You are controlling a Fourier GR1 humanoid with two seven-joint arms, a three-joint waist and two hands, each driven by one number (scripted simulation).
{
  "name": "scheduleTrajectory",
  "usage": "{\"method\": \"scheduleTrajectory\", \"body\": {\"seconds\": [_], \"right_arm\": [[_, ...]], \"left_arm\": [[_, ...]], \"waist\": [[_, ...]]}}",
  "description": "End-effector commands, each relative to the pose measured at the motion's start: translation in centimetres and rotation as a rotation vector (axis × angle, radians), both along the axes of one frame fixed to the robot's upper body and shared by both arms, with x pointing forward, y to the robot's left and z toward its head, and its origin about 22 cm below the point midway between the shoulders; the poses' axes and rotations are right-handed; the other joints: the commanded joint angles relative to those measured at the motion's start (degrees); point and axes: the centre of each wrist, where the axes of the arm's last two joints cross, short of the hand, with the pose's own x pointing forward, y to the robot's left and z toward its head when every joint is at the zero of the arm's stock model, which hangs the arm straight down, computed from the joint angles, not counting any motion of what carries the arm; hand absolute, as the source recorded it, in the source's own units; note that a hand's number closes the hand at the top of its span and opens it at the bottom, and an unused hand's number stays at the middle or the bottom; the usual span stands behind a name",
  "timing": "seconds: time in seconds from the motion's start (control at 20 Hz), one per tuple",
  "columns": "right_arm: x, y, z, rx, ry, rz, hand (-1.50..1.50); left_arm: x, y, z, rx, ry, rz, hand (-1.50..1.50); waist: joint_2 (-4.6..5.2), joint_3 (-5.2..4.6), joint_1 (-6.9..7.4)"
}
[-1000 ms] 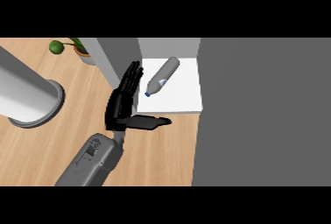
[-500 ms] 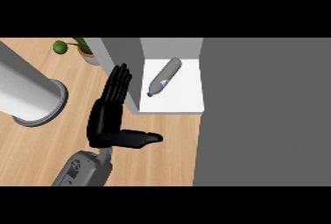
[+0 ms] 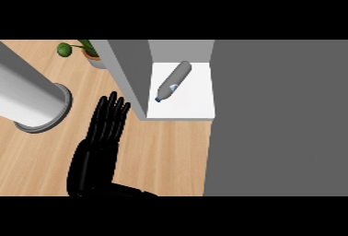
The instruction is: Pick up the bottled water, place it into the cabinet and close the cabinet
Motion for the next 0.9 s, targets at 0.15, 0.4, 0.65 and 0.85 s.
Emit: {"method": "scheduleTrajectory", "body": {"seconds": [0.15, 0.4, 0.65, 0.85], "right_arm": [[-0.5, -0.4, 0.4, -0.112, 0.048, 0.176, 1.5], [-1.2, 0.9, 1.3, -0.202, 0.008, 0.356, 1.5], [-2.6, 2.8, 3.5, -0.217, -0.006, 0.433, 1.5], [-1.7, 3.3, 4.3, -0.23, -0.064, 0.45, 1.5]], "left_arm": [[-5.7, 1.3, 0.9, -0.024, -0.022, -0.02, -1.5], [-6.6, 4.7, 1.1, -0.025, -0.04, 0.051, -1.5], [-9.3, 7.1, 1.5, -0.015, -0.064, 0.1, -1.5], [-10.5, 9.3, 2.0, -0.022, -0.049, 0.095, -1.5]], "waist": [[-0.07, -0.01, 0.54], [-0.04, -0.06, 0.58], [-0.32, -0.17, 1.17], [-0.18, -0.16, 1.67]]}}
